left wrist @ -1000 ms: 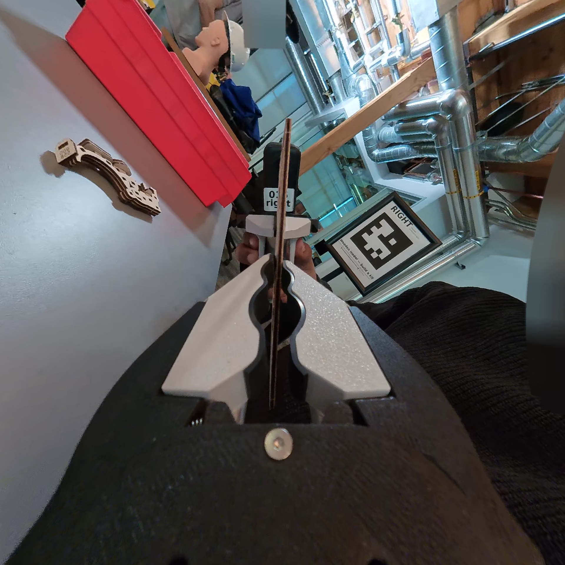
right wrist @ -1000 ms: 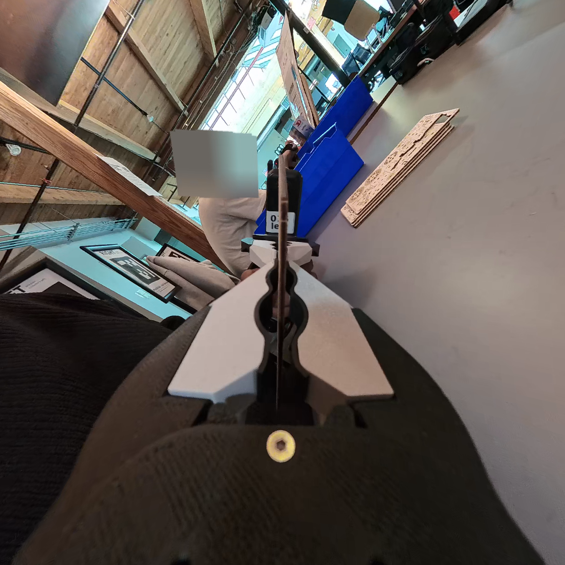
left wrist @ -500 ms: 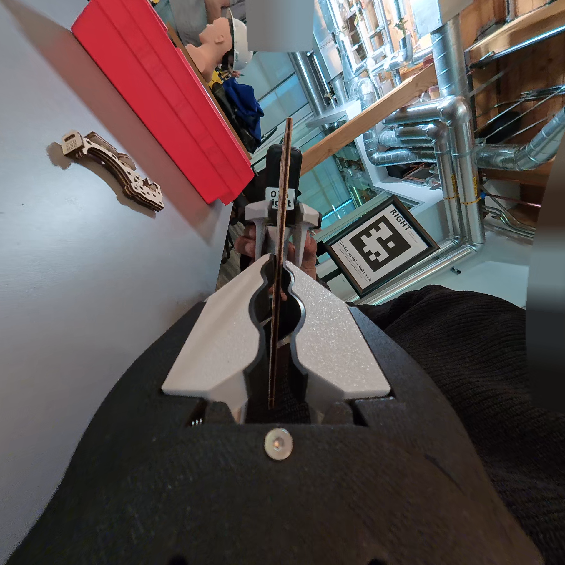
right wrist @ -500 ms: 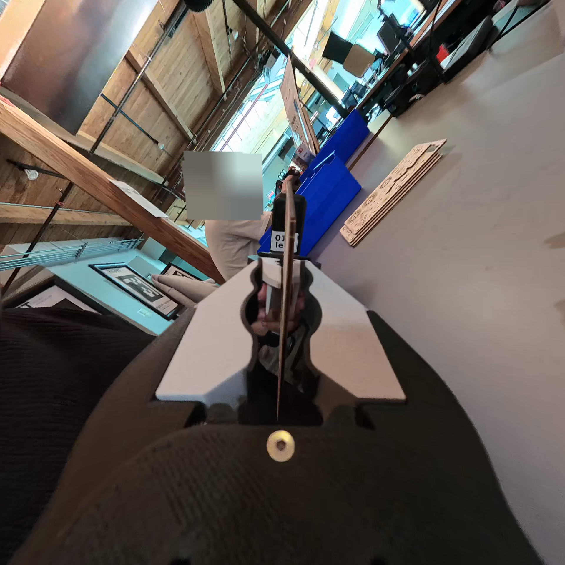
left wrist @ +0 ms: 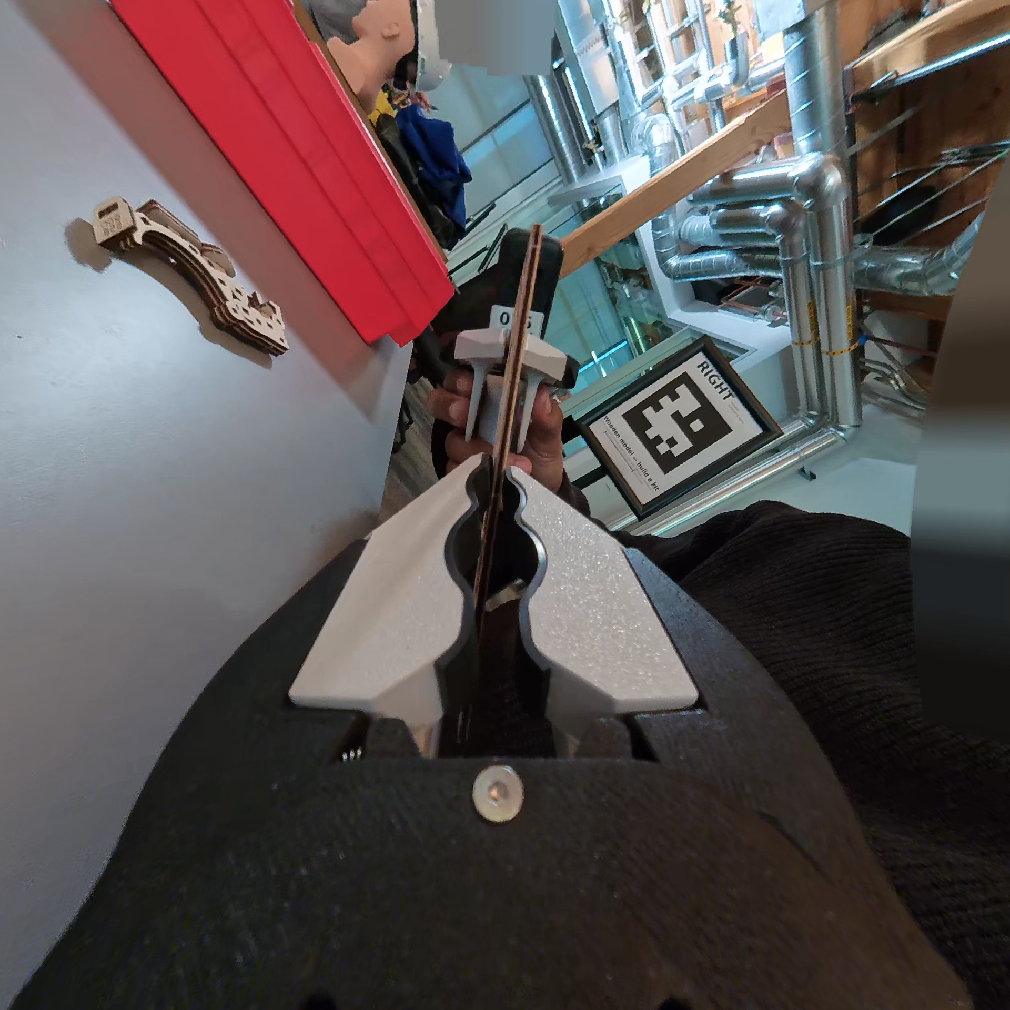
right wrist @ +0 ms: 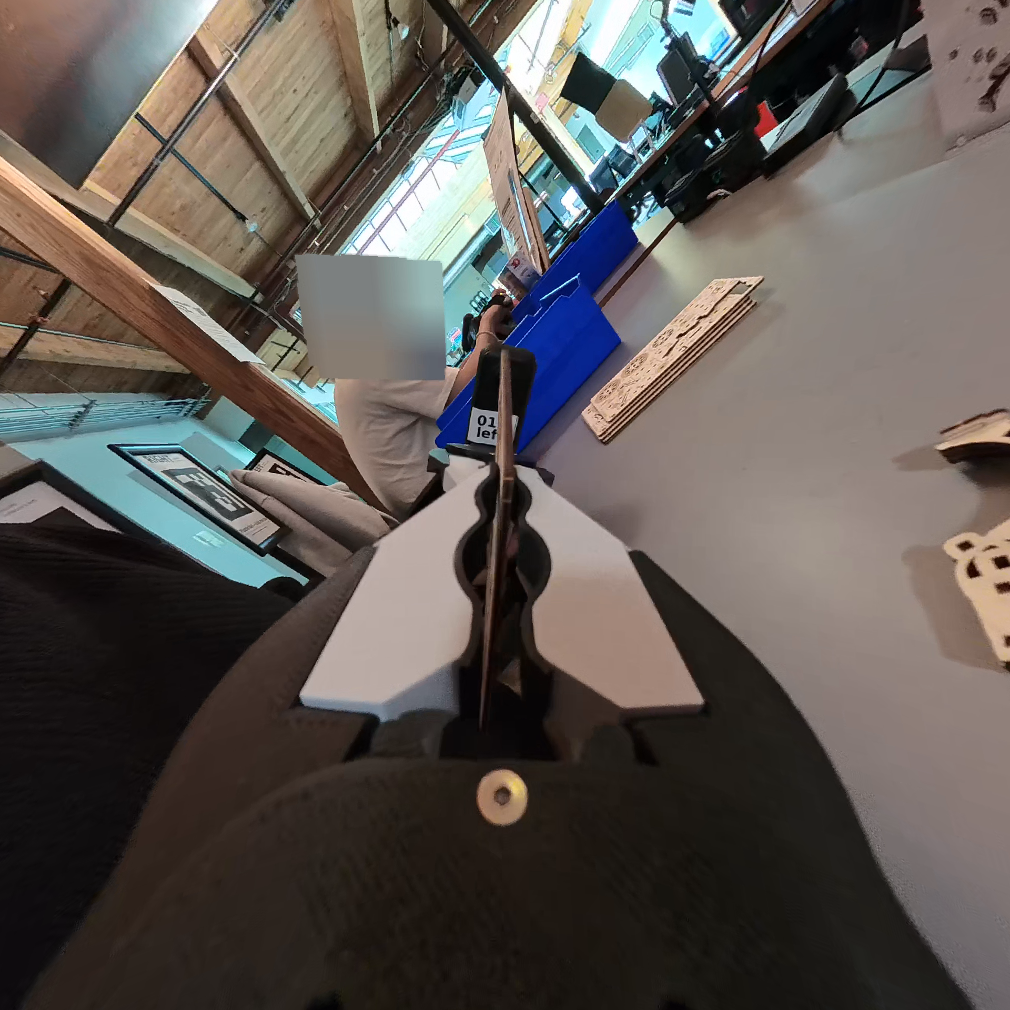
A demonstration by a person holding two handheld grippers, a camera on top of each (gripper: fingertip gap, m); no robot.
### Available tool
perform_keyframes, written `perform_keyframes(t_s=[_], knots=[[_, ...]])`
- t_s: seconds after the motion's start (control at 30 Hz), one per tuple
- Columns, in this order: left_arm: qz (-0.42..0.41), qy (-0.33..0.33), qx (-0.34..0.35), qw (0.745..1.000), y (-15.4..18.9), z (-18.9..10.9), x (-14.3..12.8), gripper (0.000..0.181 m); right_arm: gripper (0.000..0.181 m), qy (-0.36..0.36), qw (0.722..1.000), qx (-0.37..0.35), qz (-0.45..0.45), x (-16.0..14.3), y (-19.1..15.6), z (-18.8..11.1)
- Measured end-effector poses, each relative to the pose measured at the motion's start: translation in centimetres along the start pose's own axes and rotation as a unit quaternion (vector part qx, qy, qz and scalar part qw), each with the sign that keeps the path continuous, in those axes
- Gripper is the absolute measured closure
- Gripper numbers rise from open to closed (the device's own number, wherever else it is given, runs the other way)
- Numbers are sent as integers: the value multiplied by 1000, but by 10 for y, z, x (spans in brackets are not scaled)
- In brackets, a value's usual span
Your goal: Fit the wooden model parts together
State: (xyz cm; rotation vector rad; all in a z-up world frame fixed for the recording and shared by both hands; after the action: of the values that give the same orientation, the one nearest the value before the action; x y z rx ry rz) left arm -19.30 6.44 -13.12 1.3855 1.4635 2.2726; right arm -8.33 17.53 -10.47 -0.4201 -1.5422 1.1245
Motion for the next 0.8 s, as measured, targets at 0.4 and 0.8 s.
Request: perform_keyframes(t_s=[0.4,0.8], knots=[[1,42,13,999,-4,-20,14,180,179,-63,997,0,33,-17,7,9],[6,36,16,999,-3,-21,14,180,179,-71,996,5,46,-19,9,10]])
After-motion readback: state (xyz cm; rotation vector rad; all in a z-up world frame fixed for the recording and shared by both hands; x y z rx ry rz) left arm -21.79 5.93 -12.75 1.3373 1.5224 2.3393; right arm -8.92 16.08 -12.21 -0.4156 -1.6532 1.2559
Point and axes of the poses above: each gripper's, where its closed fingertips meet, z out along the fingers, x out of its top, y = z × x across the jaws, the point moved 6 cm from there along -z, back along the fingers, and after that the axes turned 9 degrees about z, right-handed, at the moved point
